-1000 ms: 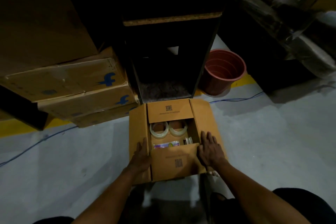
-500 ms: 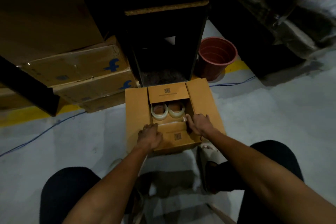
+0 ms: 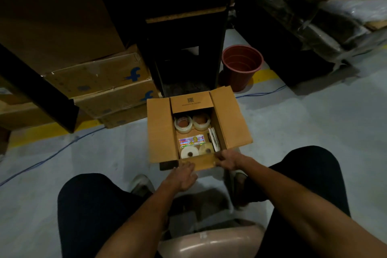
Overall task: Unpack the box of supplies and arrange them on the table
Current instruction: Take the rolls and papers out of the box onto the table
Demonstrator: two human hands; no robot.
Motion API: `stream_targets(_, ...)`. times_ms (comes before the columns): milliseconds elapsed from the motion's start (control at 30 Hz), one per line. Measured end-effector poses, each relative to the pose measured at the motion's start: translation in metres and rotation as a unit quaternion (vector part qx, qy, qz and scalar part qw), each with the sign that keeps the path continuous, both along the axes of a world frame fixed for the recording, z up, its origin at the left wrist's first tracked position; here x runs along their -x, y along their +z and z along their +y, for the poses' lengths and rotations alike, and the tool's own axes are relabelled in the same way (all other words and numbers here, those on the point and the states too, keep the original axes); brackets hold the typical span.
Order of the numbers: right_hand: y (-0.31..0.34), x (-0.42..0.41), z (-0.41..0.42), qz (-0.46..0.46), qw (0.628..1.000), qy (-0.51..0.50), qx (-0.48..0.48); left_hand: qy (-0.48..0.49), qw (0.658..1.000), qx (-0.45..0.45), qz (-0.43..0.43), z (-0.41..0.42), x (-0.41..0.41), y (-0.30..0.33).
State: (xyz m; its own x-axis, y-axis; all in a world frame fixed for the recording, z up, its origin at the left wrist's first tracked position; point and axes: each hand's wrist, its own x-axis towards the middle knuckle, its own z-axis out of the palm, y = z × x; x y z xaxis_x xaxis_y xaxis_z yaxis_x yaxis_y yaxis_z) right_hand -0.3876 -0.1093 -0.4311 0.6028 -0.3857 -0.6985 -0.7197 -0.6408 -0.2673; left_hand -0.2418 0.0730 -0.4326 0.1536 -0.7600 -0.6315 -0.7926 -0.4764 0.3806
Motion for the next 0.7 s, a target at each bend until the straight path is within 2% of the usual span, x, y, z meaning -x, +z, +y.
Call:
stream_targets(100,-0.015,0.005,0.016,0.027,0.999,0.045,0.005,-0.021,0.996,-0.086,0.0,0.001,0.014,-0.013)
stream_targets(233,-0.039,0.003,0.027,0.055,0.995,0.079,0.024,-0.024,0.993,-0.118,0.003,-0.002,0.024,-0.029)
stream_targets(400,-0.063,0.007,0.033,0.073,0.994,0.086,0.002,0.013,0.996,-0.094,-0.007,-0.006,0.022,-0.049)
stream_targets(600,-0.078,0.011,0.042,0.067,0.991,0.106,0.038,0.028,0.996,-0.077,-0.03,-0.012,0.02,-0.063)
stream_targets(700,-0.072,0.006,0.042,0.065,0.992,0.095,0.047,0.051,0.997,-0.028,-0.056,-0.013,0.019,-0.061)
